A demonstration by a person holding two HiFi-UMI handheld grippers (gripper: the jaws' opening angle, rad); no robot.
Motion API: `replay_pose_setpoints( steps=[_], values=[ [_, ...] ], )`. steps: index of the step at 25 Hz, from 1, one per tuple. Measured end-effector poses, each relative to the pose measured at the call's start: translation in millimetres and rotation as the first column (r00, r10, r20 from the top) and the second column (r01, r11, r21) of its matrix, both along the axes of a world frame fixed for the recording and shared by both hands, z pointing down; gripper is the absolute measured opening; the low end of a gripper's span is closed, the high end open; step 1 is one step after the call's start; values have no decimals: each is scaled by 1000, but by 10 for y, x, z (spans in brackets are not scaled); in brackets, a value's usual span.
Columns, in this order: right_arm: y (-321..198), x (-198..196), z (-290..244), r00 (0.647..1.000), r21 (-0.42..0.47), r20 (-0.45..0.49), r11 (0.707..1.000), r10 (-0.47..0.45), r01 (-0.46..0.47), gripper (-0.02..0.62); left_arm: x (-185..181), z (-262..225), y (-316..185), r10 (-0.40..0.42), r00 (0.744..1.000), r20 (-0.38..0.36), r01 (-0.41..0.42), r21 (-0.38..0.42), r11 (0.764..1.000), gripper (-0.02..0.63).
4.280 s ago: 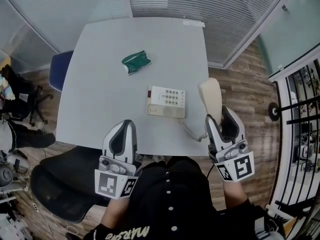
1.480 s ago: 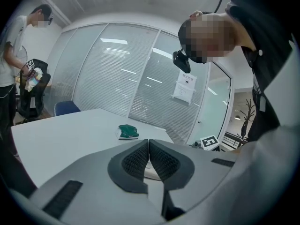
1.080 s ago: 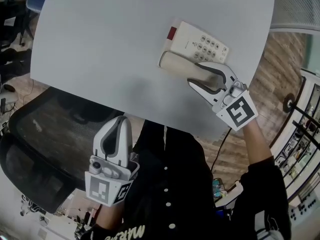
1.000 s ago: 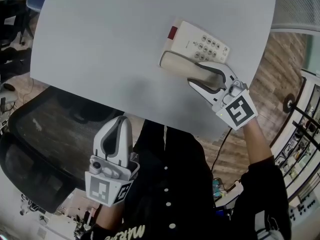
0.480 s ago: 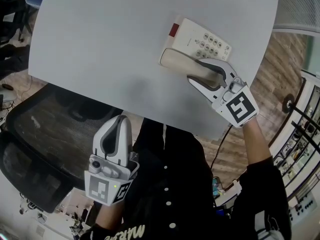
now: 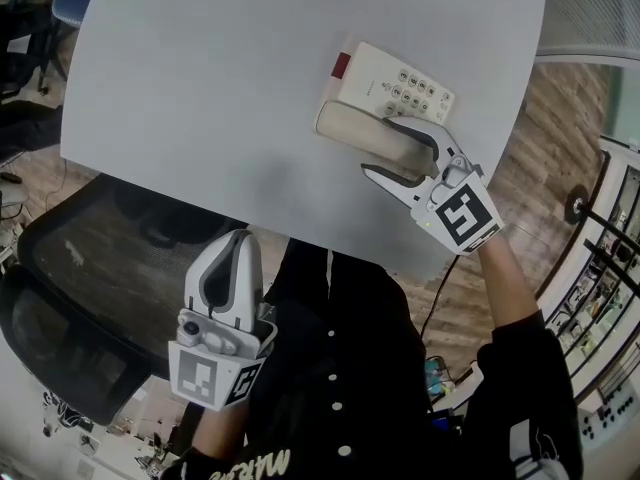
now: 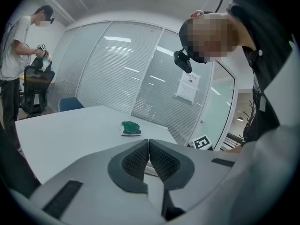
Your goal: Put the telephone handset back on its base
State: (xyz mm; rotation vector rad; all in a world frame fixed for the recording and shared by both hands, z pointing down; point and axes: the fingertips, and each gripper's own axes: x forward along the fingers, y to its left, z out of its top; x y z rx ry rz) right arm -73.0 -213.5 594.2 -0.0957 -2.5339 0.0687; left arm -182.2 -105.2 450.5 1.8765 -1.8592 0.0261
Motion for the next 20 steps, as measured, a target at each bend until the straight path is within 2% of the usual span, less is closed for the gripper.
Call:
replay_pose_setpoints(
  steps=[12,13,15,20],
  values=[
    [-63,215,-565,998,113,4,992,63,-63,274,42,-325,-182,73,997,39,-76,82,994,17],
    [-60,251,-637,997,131,3,989,73,-73,247,49,-366,-206,78,996,42,-82,93,992,17],
    [-51,314,-792,995,170,10,980,101,-101,126,67,-457,-255,90,995,51,-95,116,989,17],
    [42,420,-1179,985,196,52,966,164,-171,49,137,-680,-349,128,989,80,-140,168,976,17]
  ],
)
